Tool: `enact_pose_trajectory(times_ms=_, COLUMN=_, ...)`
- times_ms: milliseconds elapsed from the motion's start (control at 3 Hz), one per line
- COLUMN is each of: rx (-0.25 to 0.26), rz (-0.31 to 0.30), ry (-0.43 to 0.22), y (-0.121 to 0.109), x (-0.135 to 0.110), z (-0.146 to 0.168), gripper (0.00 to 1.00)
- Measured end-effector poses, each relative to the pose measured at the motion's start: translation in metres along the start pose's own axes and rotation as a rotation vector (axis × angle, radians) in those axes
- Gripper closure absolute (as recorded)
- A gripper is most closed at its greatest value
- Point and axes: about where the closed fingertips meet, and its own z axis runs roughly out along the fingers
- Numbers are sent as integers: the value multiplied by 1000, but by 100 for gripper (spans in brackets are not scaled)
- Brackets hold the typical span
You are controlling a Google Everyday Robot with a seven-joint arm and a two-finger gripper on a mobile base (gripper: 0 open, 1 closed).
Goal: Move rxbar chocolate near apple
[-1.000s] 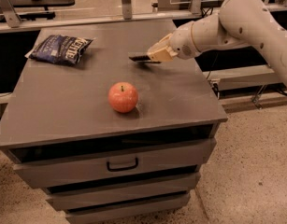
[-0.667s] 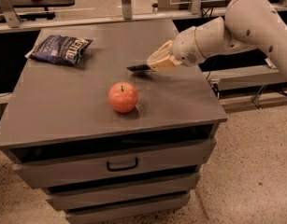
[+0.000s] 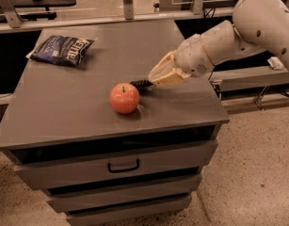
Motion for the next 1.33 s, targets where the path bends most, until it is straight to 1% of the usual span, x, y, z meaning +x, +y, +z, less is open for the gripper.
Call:
enact_pose_trajectory(times_ms=333, rx=-55, rz=-26, ry=14, y=15, x=4, z=0, gripper=59)
enact_pose_trajectory(times_ms=667, rx=-91, rz=-43, ry=36, y=23, x=9, z=-3, gripper=35)
enact_pose_trajectory(times_ms=1000, rx=-107, rz=-53, ry=60, y=25, x=14, z=-8, gripper=12)
enact_pose_trajectory(times_ms=1333, rx=-105, rz=-58, ry=87, y=19, x=18, z=-14, gripper=0)
